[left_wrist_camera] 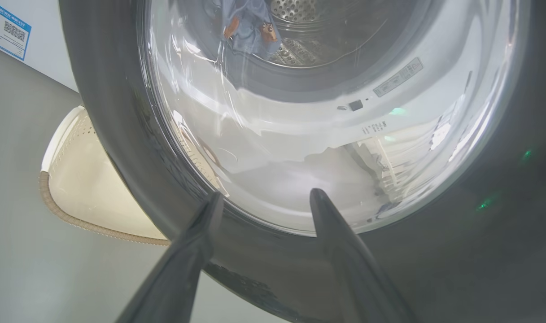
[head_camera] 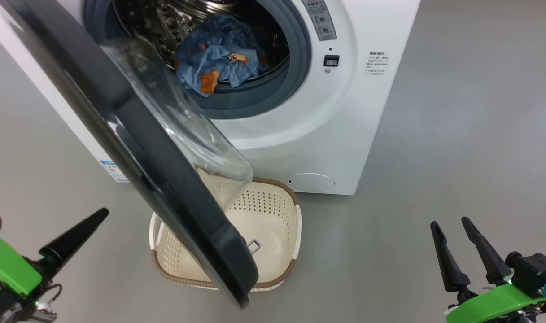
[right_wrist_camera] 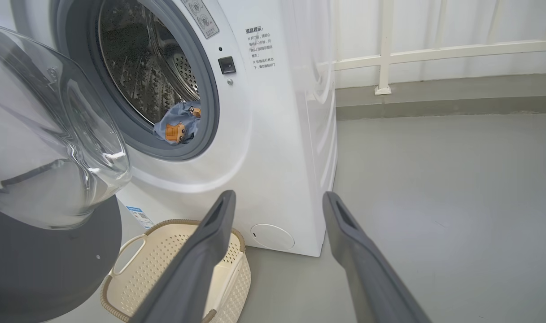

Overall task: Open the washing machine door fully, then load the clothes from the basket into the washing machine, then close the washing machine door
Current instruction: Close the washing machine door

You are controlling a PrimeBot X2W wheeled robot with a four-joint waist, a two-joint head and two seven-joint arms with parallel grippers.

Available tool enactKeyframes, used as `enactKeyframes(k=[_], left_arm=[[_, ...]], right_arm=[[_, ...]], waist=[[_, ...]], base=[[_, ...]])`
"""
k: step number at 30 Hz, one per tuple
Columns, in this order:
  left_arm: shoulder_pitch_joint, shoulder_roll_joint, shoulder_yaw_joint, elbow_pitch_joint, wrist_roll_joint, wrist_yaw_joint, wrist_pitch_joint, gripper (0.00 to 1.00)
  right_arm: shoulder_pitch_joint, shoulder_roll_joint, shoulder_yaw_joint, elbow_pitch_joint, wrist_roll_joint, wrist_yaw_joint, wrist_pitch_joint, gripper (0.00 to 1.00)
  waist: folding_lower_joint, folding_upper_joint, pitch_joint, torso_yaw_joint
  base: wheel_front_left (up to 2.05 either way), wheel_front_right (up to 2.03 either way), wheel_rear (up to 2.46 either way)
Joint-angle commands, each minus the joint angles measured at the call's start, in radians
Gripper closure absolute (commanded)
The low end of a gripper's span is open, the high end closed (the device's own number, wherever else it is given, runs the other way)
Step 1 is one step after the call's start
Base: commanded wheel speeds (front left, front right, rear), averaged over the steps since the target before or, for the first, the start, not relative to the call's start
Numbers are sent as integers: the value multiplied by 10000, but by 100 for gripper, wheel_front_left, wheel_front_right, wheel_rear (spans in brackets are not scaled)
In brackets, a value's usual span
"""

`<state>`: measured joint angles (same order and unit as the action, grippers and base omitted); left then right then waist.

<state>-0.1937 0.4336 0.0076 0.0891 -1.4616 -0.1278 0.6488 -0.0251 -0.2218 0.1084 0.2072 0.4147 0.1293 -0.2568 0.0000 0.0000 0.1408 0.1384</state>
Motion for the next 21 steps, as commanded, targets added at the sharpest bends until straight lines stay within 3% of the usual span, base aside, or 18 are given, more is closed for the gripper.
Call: enactKeyframes(k=[1,11,21], left_arm=[[-110,324,415,-115,90,-29,-416,0],[481,261,-220,208,405,-29,-2740,0],[828,668,-1892,406,1754,-29,-6913,0]], right_arm=[[-40,-160,216,-245,-146,14,-49,0],[-96,-147,201,-231,-162,14,-49,0],[-220,-107,175,-237,-177,14,-49,0]], waist=[[0,0,29,-14],[0,0,60,-94],[0,0,215,-257]], base=[[0,0,0],[0,0,0],[0,0,0]])
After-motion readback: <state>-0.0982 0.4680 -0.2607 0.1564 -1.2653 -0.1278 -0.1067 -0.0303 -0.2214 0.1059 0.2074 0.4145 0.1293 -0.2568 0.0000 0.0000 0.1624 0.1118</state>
